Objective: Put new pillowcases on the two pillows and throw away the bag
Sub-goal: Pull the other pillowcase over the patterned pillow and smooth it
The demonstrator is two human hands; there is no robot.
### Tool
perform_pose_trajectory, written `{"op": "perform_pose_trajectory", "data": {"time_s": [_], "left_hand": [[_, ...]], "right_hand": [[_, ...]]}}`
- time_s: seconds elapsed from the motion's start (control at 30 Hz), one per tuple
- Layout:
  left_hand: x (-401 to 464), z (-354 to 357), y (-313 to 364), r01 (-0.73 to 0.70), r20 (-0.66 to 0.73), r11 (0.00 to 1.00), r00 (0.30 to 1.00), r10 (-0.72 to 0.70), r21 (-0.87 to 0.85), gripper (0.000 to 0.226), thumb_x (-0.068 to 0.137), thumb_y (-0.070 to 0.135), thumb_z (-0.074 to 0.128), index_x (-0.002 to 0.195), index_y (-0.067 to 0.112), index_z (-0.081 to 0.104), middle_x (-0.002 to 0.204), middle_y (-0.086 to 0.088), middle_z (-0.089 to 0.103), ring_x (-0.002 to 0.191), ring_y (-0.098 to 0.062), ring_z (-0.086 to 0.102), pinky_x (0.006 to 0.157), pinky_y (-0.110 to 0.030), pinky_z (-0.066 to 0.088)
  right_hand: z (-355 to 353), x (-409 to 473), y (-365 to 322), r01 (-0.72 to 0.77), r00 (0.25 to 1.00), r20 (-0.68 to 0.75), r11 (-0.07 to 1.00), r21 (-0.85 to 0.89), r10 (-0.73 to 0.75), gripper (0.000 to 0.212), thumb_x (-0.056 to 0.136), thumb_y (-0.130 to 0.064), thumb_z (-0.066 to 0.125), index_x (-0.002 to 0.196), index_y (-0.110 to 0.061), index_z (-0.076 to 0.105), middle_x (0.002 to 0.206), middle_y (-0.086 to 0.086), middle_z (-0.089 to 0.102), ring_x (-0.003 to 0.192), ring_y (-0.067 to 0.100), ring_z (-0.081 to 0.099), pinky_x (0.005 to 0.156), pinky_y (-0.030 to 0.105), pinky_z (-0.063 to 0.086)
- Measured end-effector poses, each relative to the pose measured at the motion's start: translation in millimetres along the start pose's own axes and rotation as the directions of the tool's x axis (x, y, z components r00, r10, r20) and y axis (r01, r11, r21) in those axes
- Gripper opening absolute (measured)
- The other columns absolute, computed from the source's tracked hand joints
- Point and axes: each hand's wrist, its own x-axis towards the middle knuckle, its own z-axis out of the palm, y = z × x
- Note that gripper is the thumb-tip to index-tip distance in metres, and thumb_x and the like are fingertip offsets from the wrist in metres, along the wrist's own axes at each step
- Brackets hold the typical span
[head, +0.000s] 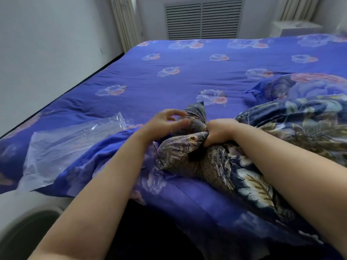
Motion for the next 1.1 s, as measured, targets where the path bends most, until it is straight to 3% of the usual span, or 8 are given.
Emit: {"op": "perform_pose_trajectory", "data": {"time_s": [0.1, 0.23, 0.3, 0.4, 0.6, 0.73, 0.87, 1.1], "left_hand": [[2, -31, -28, 0.34, -0.525, 0.94, 0.803, -0.281, 0.017, 0.061, 0.089, 0.047, 0.056, 0.135, 0.008, 0.044, 0.138, -0.017, 0.045, 0.129, -0.031, 0.041, 0.103, -0.036, 0.035], [-14, -27, -85, 0.708, -0.334, 0.651, 0.565, -0.754, -0.274, 0.103, 0.066, 0.077, 0.058, 0.139, 0.007, 0.038, 0.14, -0.018, 0.042, 0.12, -0.036, 0.05, 0.102, -0.042, 0.041], [-23, -20, -94, 0.615, -0.206, 0.62, 0.609, -0.766, -0.488, 0.082, 0.061, 0.071, 0.068, 0.11, 0.006, 0.061, 0.104, -0.011, 0.067, 0.091, -0.026, 0.066, 0.082, -0.038, 0.054], [-32, -10, -80, 0.559, -0.007, 0.497, 0.66, -0.752, -0.664, 0.026, 0.087, 0.03, 0.063, 0.075, 0.006, 0.061, 0.052, -0.007, 0.063, 0.045, -0.018, 0.063, 0.052, -0.029, 0.05], [-39, -10, -43, 0.497, 0.28, 0.357, 0.812, -0.511, -0.791, 0.028, 0.085, 0.021, 0.051, 0.073, 0.001, 0.067, 0.067, -0.012, 0.068, 0.065, -0.021, 0.066, 0.062, -0.027, 0.057], [-41, -14, -8, 0.344, 0.214, 0.401, 0.918, -0.334, -0.849, 0.027, 0.084, 0.022, 0.047, 0.085, 0.0, 0.063, 0.082, -0.024, 0.064, 0.078, -0.032, 0.063, 0.078, -0.04, 0.054], [-27, -11, 5, 0.293, 0.132, 0.456, 0.927, -0.352, -0.84, 0.037, 0.097, 0.041, 0.043, 0.071, 0.015, 0.05, 0.05, -0.005, 0.055, 0.05, -0.017, 0.058, 0.055, -0.025, 0.05], [-17, -47, -37, 0.351, -0.015, 0.607, 0.858, -0.513, -0.712, 0.05, 0.098, 0.041, 0.039, 0.086, 0.003, 0.068, 0.067, -0.013, 0.068, 0.065, -0.022, 0.066, 0.062, -0.026, 0.055]], "right_hand": [[9, -8, 1, 0.018, 0.99, -0.14, 1.0, 0.011, -0.016, 0.042, 0.069, -0.05, 0.068, 0.089, -0.013, 0.063, 0.087, 0.004, 0.066, 0.079, 0.026, 0.061, 0.061, 0.03, 0.045], [15, -14, 1, 0.012, 0.963, -0.271, 1.0, 0.013, -0.008, 0.039, 0.072, -0.051, 0.065, 0.092, -0.018, 0.057, 0.087, 0.002, 0.062, 0.078, 0.026, 0.057, 0.061, 0.031, 0.04], [12, -15, 0, -0.001, 0.953, -0.302, 1.0, 0.016, 0.006, 0.037, 0.073, -0.05, 0.063, 0.093, -0.02, 0.056, 0.088, 0.001, 0.061, 0.08, 0.027, 0.057, 0.061, 0.031, 0.04], [2, -16, -4, -0.054, 0.938, -0.342, 0.998, 0.024, 0.059, 0.027, 0.078, -0.039, 0.061, 0.088, -0.016, 0.052, 0.088, 0.005, 0.059, 0.075, 0.028, 0.053, 0.06, 0.031, 0.038], [-20, -6, -9, -0.234, 0.861, -0.452, 0.97, 0.059, 0.235, 0.02, 0.082, -0.025, 0.055, 0.098, -0.012, 0.054, 0.106, 0.012, 0.059, 0.092, 0.033, 0.058, 0.067, 0.032, 0.037], [-28, 0, -4, -0.296, 0.824, -0.479, 0.951, 0.092, 0.303, 0.022, 0.081, -0.024, 0.054, 0.098, -0.01, 0.052, 0.105, 0.015, 0.061, 0.092, 0.033, 0.058, 0.065, 0.033, 0.036], [-28, -12, -23, -0.23, 0.824, -0.513, 0.97, 0.082, 0.238, 0.033, 0.078, -0.027, 0.055, 0.106, -0.009, 0.054, 0.107, 0.015, 0.06, 0.091, 0.034, 0.059, 0.066, 0.032, 0.039], [-3, -52, -50, -0.014, 0.879, -0.476, 0.996, -0.092, -0.032, 0.061, 0.078, -0.028, 0.054, 0.137, -0.017, 0.039, 0.105, 0.009, 0.065, 0.095, 0.034, 0.062, 0.065, 0.031, 0.036]]}}
